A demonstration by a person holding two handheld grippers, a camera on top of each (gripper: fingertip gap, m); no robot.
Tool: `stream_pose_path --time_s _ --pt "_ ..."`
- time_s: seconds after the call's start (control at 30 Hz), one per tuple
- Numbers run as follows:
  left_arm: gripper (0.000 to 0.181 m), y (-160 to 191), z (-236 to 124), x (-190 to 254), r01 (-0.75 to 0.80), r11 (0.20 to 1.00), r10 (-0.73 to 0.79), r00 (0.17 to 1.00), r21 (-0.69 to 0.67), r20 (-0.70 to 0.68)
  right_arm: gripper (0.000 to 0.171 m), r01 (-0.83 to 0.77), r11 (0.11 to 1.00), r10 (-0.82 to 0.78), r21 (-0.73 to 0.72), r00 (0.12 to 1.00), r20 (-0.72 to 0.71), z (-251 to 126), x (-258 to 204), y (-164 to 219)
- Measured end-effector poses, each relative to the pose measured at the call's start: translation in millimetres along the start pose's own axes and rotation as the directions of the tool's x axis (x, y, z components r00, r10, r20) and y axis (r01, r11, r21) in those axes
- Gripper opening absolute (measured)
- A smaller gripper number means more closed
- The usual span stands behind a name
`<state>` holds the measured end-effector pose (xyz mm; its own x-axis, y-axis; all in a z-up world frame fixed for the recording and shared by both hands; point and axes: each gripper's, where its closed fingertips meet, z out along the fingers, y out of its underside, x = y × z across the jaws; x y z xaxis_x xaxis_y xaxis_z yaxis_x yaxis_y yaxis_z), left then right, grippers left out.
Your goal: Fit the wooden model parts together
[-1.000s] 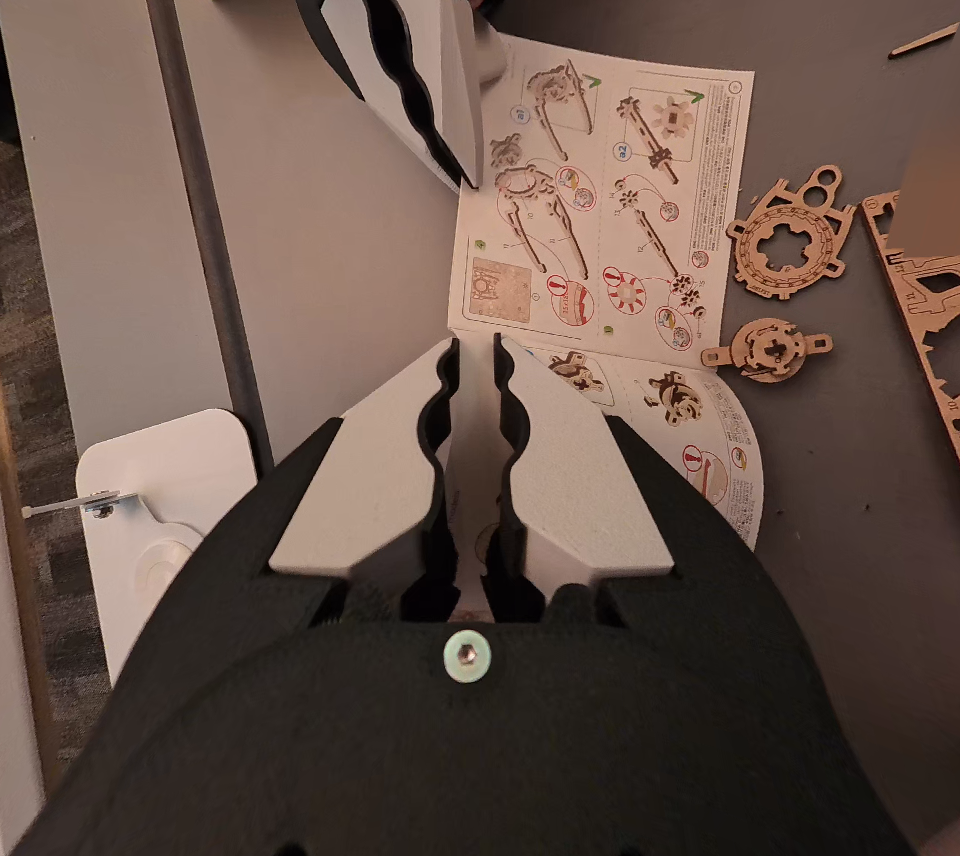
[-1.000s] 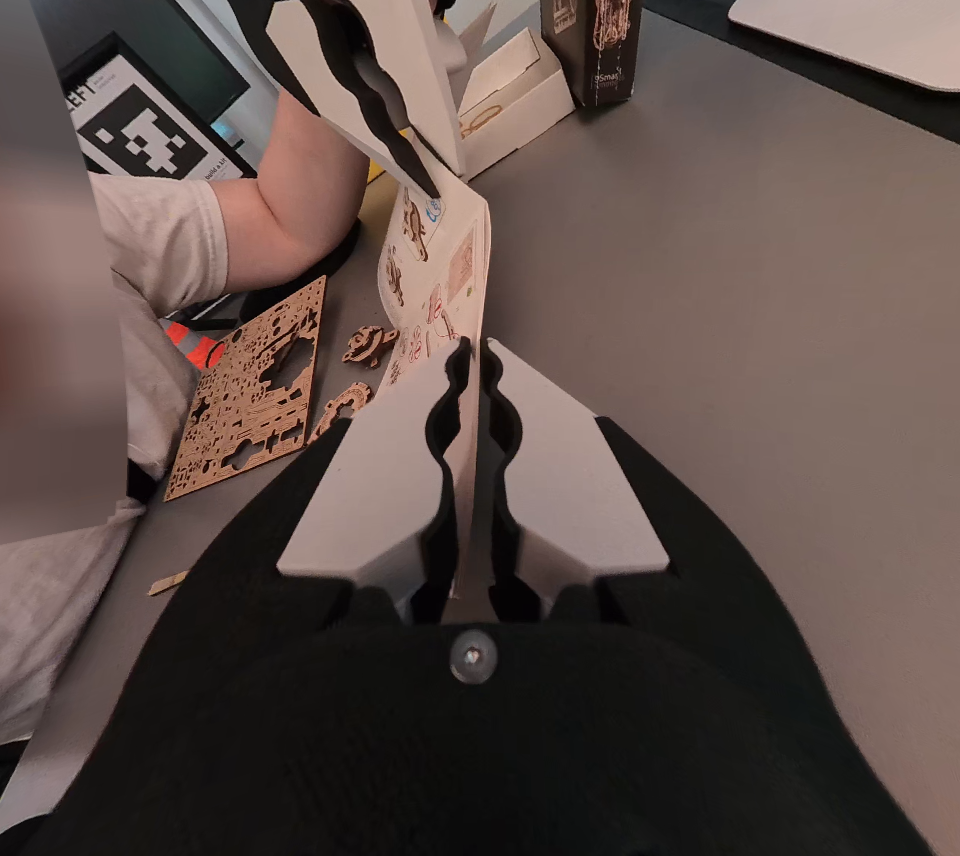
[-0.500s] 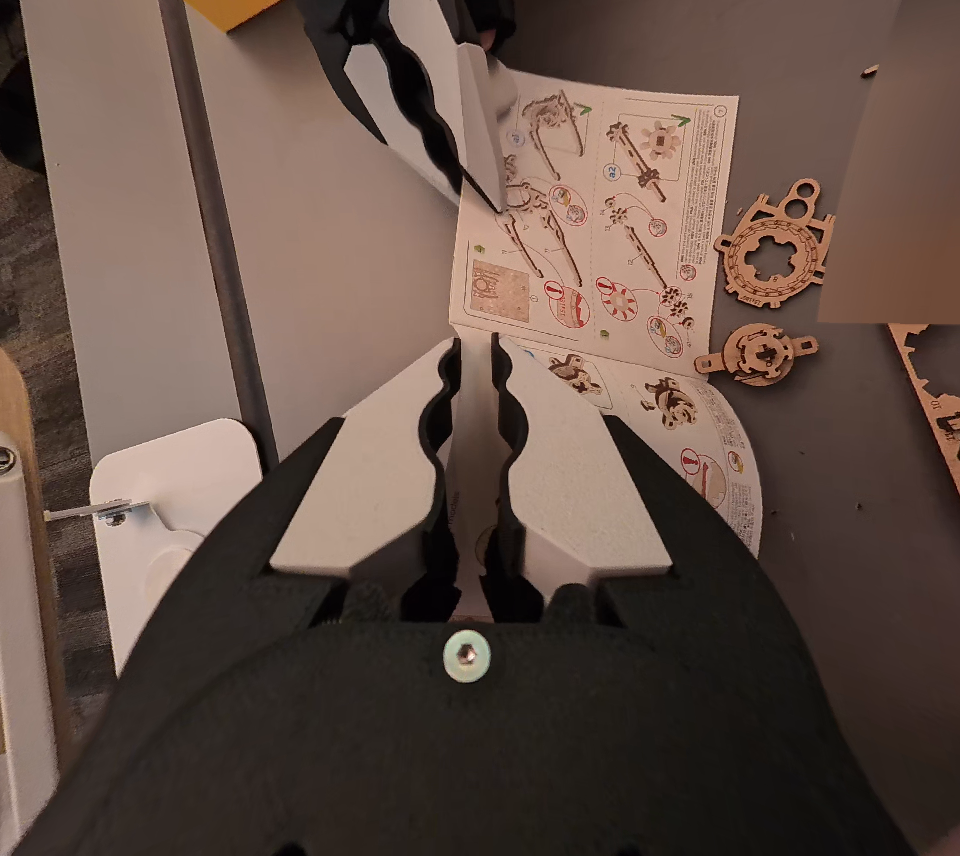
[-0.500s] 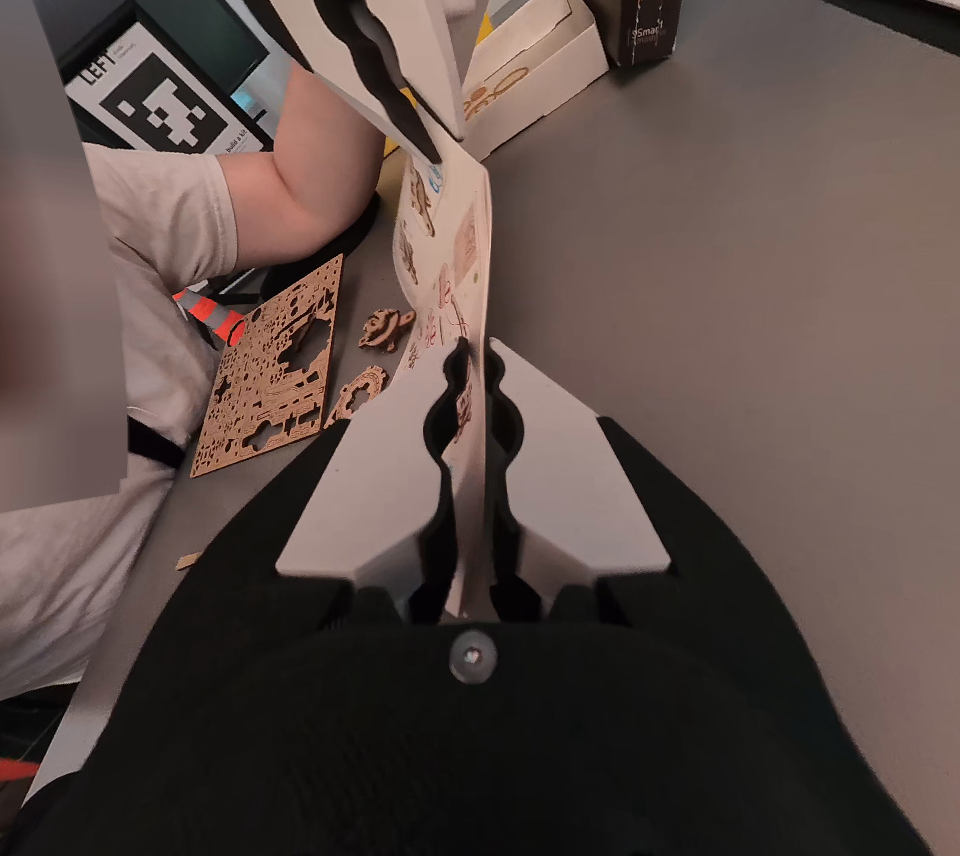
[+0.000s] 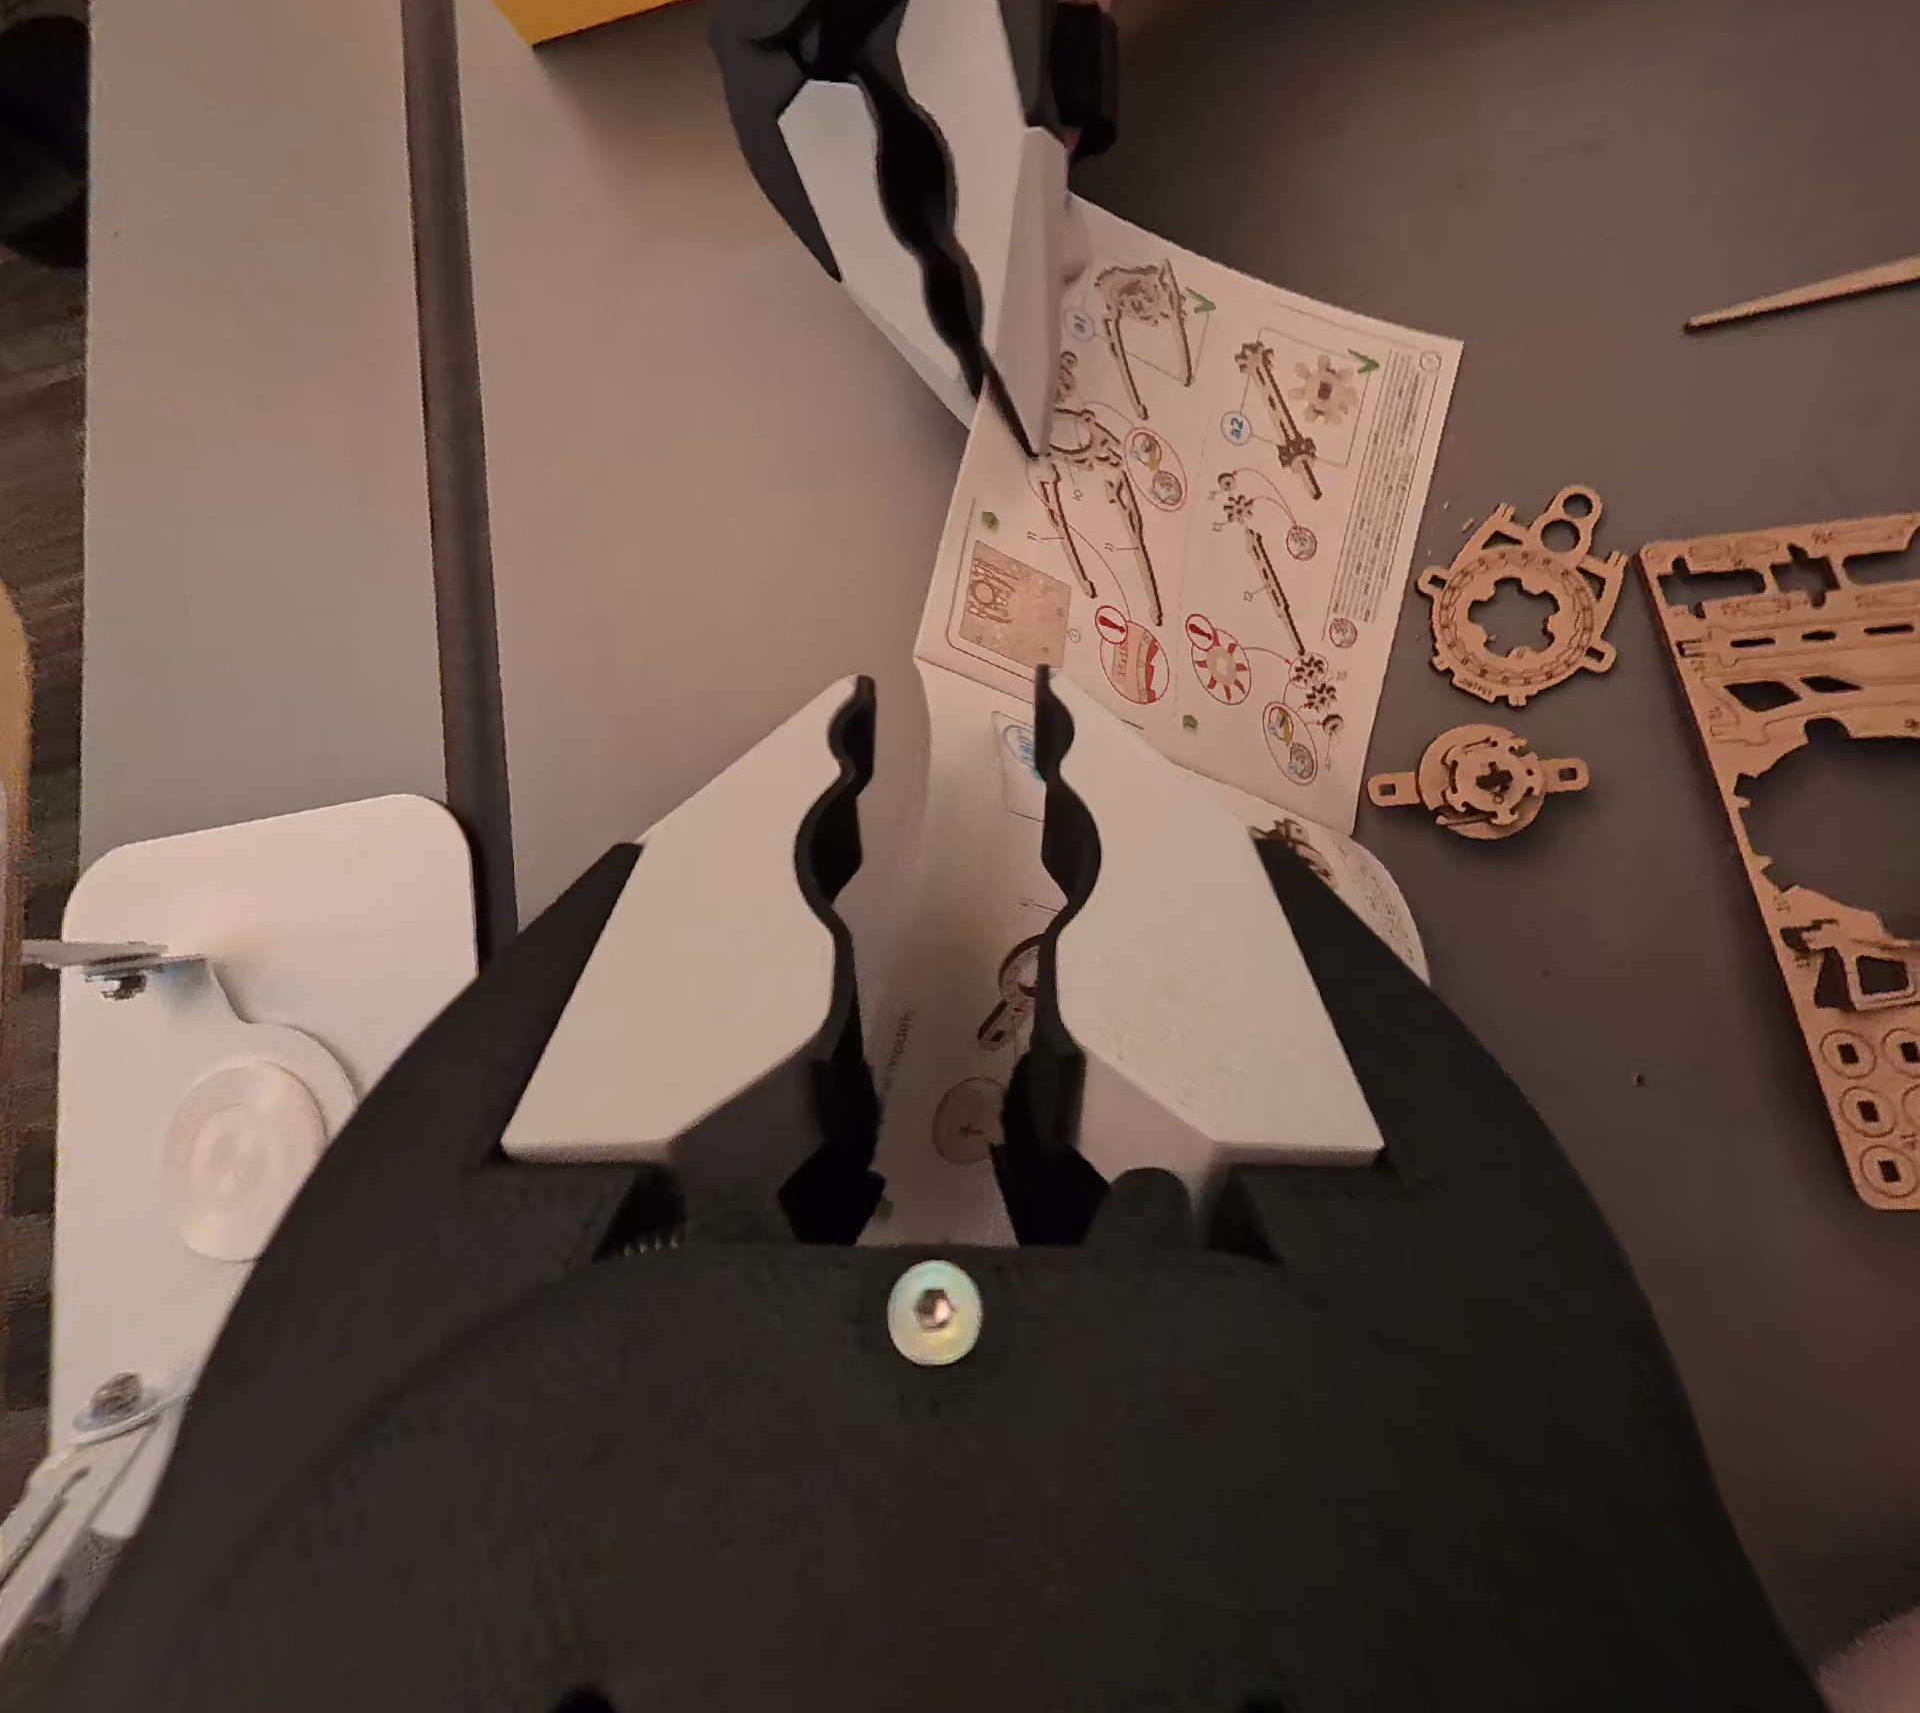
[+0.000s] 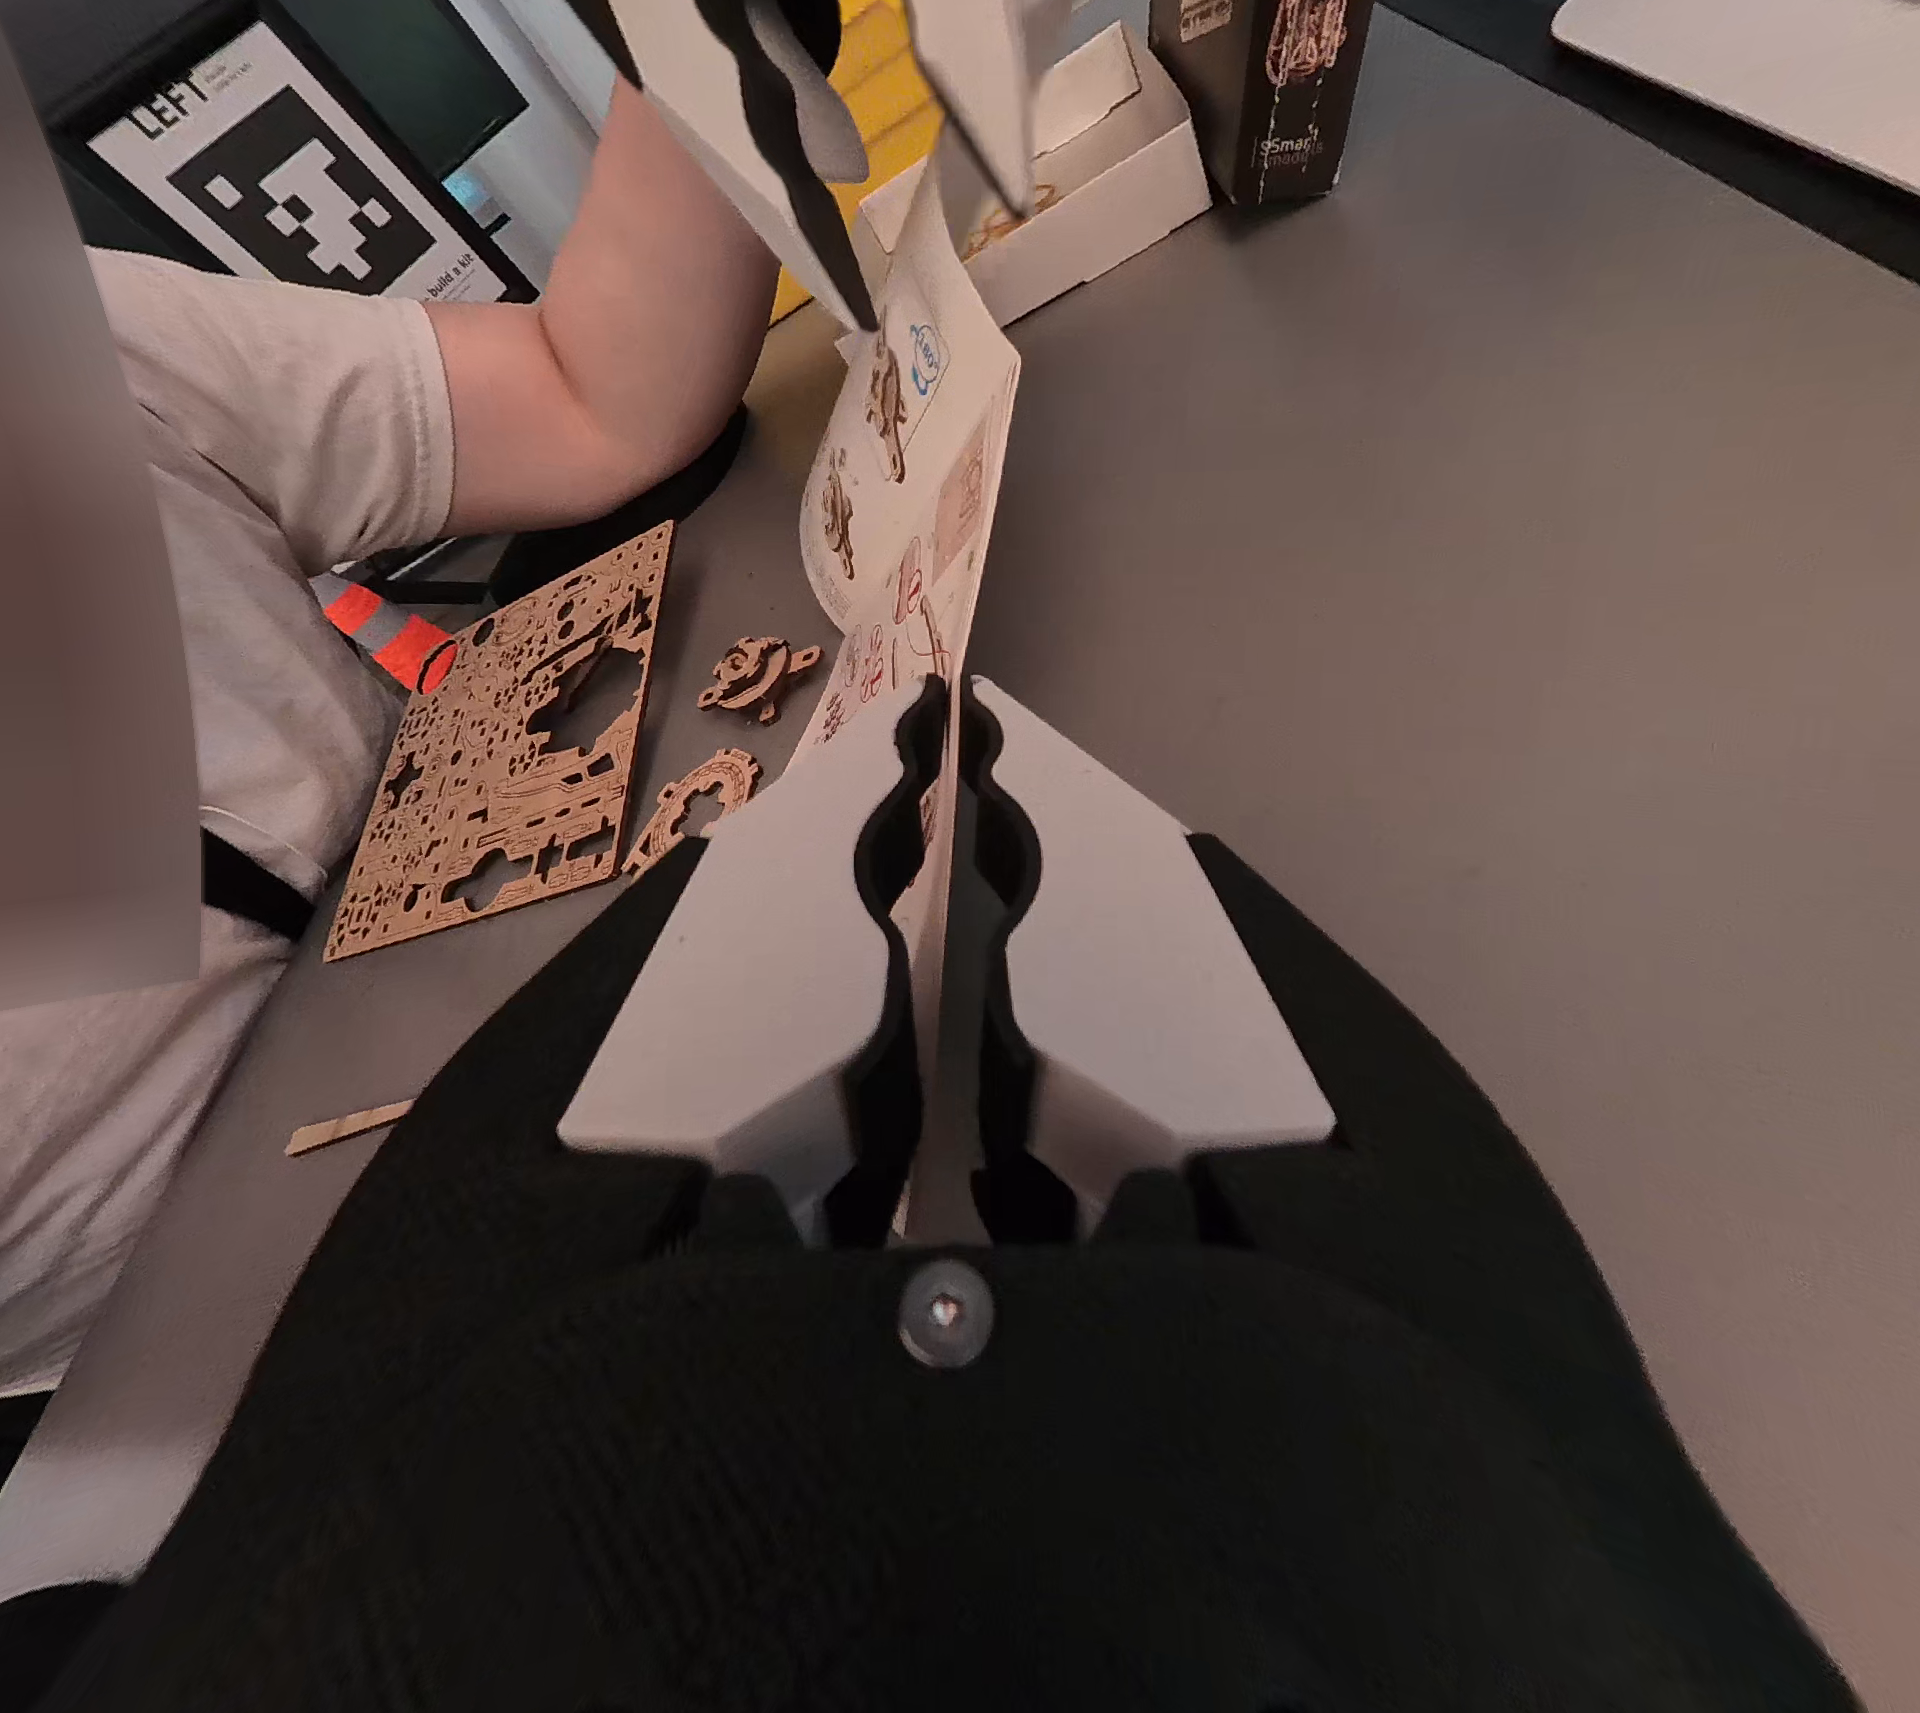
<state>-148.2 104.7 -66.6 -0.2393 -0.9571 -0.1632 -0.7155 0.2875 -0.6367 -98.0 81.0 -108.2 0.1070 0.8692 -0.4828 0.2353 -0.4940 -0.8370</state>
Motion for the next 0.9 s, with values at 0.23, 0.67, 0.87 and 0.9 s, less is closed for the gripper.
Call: stream_pose_path --time_s 0.23,0.67,0.87,0.9 --pt "0.047 -5 -7 -15 0.103 0.992 -0.105 0.994 0.076 0.019 0.001 0.037 0.999 -0.037 -0.018 0.999 -0.005 2 -2 2" --pt "0.041 11 24 2 0.242 0.970 -0.237 0.952 0.004 -0.194 0.001 0.099 0.995 -0.100 -0.024 0.995 -0.003 4 -7 1" --pt "0.027 12 31 15 0.231 0.973 -0.229 0.935 -0.023 -0.272 0.001 0.131 0.991 -0.131 -0.024 0.991 -0.009 4 -8 1" --pt "0.023 12 30 17 0.224 0.974 -0.221 0.933 -0.023 -0.284 0.001 0.136 0.991 -0.136 -0.022 0.991 -0.007 4 -8 1"
